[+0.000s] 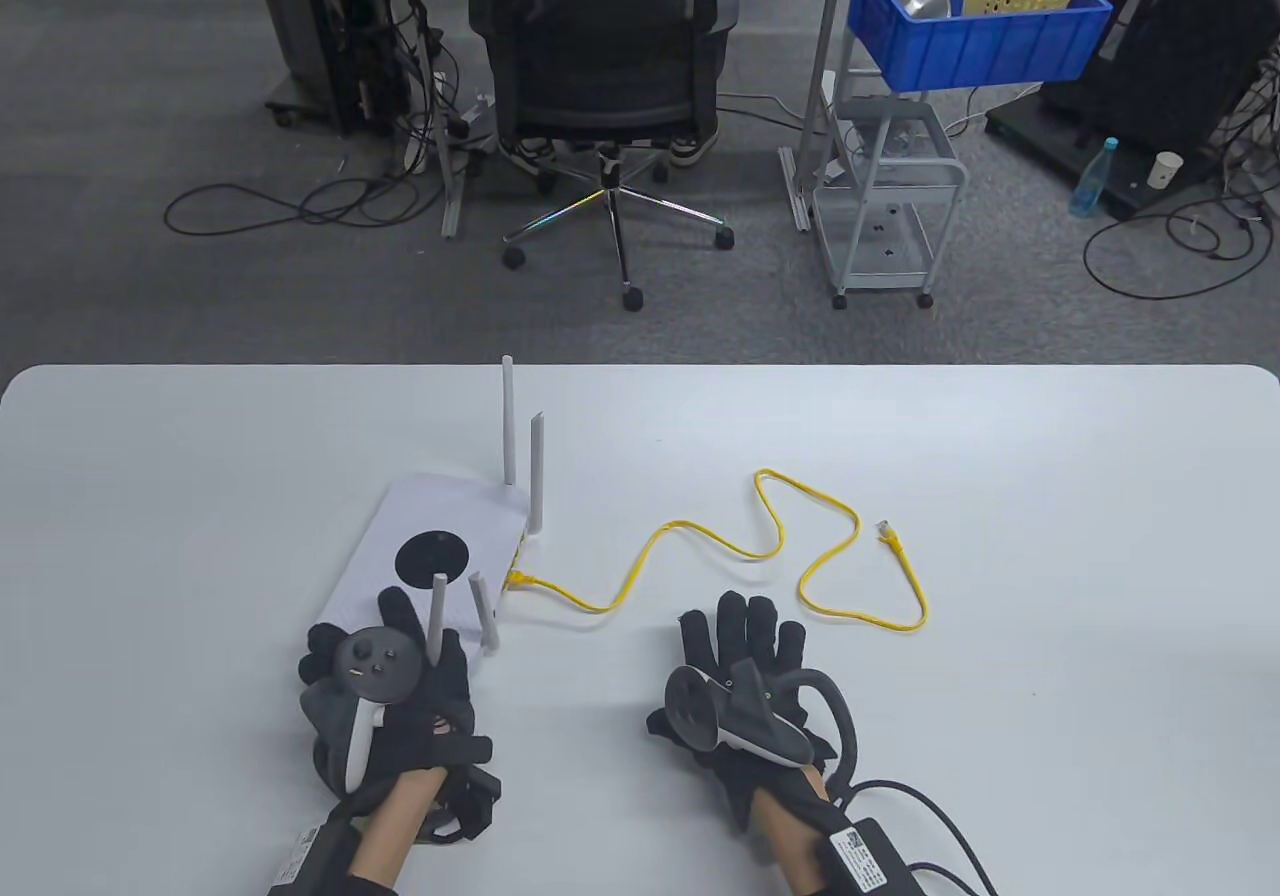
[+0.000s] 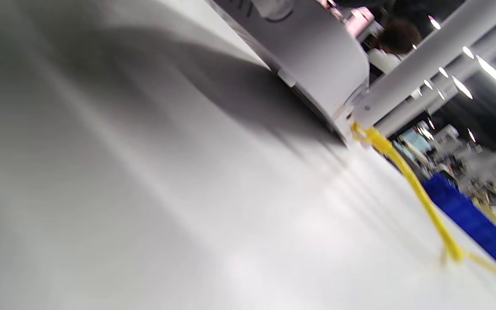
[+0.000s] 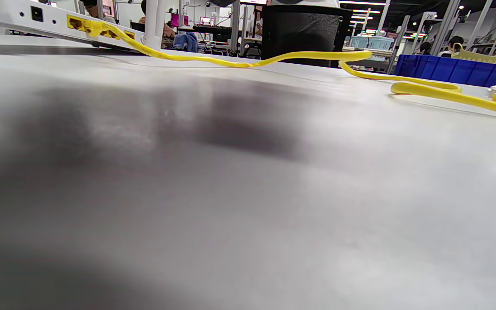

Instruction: Remove ethernet cable from router with right hand

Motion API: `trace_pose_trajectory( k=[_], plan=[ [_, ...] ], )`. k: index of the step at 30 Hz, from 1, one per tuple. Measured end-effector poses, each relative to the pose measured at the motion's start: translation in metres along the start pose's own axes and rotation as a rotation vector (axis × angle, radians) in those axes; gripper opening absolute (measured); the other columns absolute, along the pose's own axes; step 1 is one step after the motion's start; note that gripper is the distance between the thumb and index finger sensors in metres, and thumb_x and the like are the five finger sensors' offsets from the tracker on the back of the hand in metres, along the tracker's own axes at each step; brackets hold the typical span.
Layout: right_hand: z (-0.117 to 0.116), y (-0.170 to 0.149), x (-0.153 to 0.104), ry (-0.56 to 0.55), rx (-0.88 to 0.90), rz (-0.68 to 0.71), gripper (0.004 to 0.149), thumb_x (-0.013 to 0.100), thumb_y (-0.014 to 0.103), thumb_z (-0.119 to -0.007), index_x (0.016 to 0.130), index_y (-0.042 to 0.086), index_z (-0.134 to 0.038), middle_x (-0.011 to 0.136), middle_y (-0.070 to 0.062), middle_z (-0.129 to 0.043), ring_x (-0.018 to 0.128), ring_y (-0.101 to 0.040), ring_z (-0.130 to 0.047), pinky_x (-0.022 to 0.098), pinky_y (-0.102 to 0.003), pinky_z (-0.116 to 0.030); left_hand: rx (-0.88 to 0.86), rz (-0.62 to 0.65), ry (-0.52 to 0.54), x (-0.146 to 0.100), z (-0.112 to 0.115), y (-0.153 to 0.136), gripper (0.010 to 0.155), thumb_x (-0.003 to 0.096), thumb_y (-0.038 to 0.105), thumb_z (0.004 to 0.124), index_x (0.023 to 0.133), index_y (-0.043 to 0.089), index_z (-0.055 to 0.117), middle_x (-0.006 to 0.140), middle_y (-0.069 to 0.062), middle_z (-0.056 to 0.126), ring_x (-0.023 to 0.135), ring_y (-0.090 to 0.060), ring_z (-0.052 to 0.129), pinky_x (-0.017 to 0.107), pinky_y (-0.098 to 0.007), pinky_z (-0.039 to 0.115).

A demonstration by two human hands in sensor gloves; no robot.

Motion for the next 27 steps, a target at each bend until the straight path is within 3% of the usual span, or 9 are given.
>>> trace_pose_trajectory(
  k=[4, 7, 9, 11, 15, 18, 22, 27],
  plan=[
    [0.000, 0.000, 0.000, 0.002, 0.000, 0.001, 0.100, 0.042, 0.067, -0.048, 0.115, 0.007, -0.017, 0.115, -0.039, -0.015, 0.100, -0.063, -0.019, 0.068, -0.075, -0.022, -0.181, -0.051, -0.003, 0.005, -0.015, -0.016, 0.071, 0.0614, 0.048, 0.051, 0.107, 0.033, -0.001, 0.091, -0.046, -0.027, 0.089, -0.073, 0.000, 0.065, -0.075, 0.030],
    [-0.001, 0.001, 0.000, 0.006, 0.002, 0.002, 0.100, 0.042, 0.067, -0.048, 0.115, 0.007, -0.017, 0.115, -0.039, -0.015, 0.100, -0.063, -0.019, 0.068, -0.075, -0.022, -0.357, -0.062, -0.028, 0.007, -0.022, -0.027, 0.072, 0.0623, 0.045, 0.052, 0.103, 0.033, -0.006, 0.094, -0.049, -0.017, 0.102, -0.065, 0.029, 0.073, -0.066, 0.044],
    [-0.001, 0.001, 0.000, 0.009, 0.002, 0.002, 0.100, 0.042, 0.067, -0.048, 0.115, 0.007, -0.017, 0.115, -0.039, -0.015, 0.100, -0.063, -0.020, 0.068, -0.075, -0.022, -0.424, -0.059, -0.022, 0.010, -0.027, -0.032, 0.077, 0.0633, 0.042, 0.051, 0.099, 0.021, -0.013, 0.098, -0.049, -0.009, 0.107, -0.050, 0.057, 0.078, -0.055, 0.066],
    [-0.001, 0.001, -0.001, 0.012, 0.003, 0.003, 0.100, 0.042, 0.067, -0.048, 0.115, 0.006, -0.017, 0.114, -0.039, -0.015, 0.100, -0.063, -0.020, 0.068, -0.075, -0.022, -0.535, -0.093, -0.036, 0.011, -0.029, -0.039, 0.081, 0.0637, 0.038, 0.052, 0.096, 0.009, -0.016, 0.103, -0.047, -0.002, 0.104, -0.042, 0.072, 0.076, -0.048, 0.076],
    [-0.001, 0.001, -0.001, 0.017, 0.007, 0.003, 0.100, 0.042, 0.067, -0.048, 0.115, 0.006, -0.017, 0.114, -0.039, -0.016, 0.100, -0.064, -0.021, 0.068, -0.076, -0.023, -0.602, -0.135, -0.045, 0.015, -0.032, -0.052, 0.083, 0.0639, 0.035, 0.059, 0.097, 0.003, -0.010, 0.114, -0.036, 0.022, 0.099, -0.032, 0.081, 0.072, -0.040, 0.083],
    [-0.001, 0.002, -0.001, 0.017, 0.008, 0.004, 0.100, 0.042, 0.067, -0.048, 0.115, 0.005, -0.017, 0.114, -0.040, -0.016, 0.100, -0.064, -0.021, 0.068, -0.076, -0.023, -0.696, -0.156, -0.066, 0.017, -0.032, -0.059, 0.084, 0.0636, 0.033, 0.064, 0.101, 0.003, -0.004, 0.113, -0.029, 0.037, 0.098, -0.032, 0.082, 0.071, -0.038, 0.084],
    [0.002, 0.002, -0.002, -0.028, 0.014, 0.013, 0.099, 0.043, 0.066, -0.049, 0.115, 0.006, -0.020, 0.115, -0.039, -0.019, 0.102, -0.063, -0.026, 0.069, -0.076, -0.026, -0.747, -0.132, -0.059, 0.017, -0.035, -0.061, 0.083, 0.0634, 0.033, 0.068, 0.104, 0.004, 0.002, 0.112, -0.027, 0.042, 0.098, -0.032, 0.083, 0.071, -0.038, 0.085],
    [0.017, 0.004, -0.010, -0.179, 0.051, 0.042, 0.093, 0.046, 0.065, -0.052, 0.115, 0.007, -0.030, 0.117, -0.035, -0.032, 0.106, -0.058, -0.042, 0.070, -0.076, -0.035, -0.817, -0.082, -0.098, 0.017, -0.031, -0.056, 0.080, 0.0632, 0.031, 0.069, 0.106, 0.005, 0.007, 0.111, -0.029, 0.044, 0.097, -0.034, 0.084, 0.070, -0.040, 0.085]
  ],
)
Point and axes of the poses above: the tracker on the back of each hand, its own y axis roughly to the thumb side, its own x axis roughly from the wrist to the fingertips, z = x × y, the point moved 2 cm from there along x, roughly from the wrist to the fingertips
